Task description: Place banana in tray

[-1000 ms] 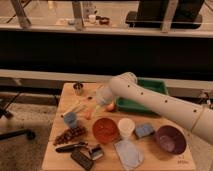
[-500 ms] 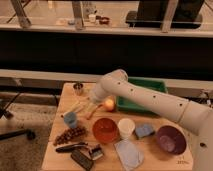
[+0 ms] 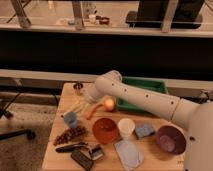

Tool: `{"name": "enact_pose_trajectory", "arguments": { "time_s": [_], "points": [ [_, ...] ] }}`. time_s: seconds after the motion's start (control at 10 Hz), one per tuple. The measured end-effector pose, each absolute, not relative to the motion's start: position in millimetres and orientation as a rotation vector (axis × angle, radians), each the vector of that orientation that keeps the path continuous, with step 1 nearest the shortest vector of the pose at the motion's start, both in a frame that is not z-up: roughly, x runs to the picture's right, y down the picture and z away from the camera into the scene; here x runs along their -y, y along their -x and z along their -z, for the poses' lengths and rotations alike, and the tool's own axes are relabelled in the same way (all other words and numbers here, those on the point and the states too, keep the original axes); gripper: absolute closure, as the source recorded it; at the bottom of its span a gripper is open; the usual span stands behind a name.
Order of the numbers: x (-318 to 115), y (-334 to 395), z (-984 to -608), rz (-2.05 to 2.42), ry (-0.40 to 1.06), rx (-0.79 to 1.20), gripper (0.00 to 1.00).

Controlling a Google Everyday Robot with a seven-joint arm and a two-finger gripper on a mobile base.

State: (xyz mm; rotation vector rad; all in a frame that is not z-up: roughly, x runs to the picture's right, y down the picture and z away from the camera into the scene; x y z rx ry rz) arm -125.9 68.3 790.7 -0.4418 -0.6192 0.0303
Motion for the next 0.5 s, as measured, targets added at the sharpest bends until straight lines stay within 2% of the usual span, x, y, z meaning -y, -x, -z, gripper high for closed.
{"name": "enact_pose_trajectory", "arguments": {
  "time_s": [0.5],
  "points": [
    [-69.1,138.6,-807.5,-0.010,0.433,0.635,0.20]
  ]
}}
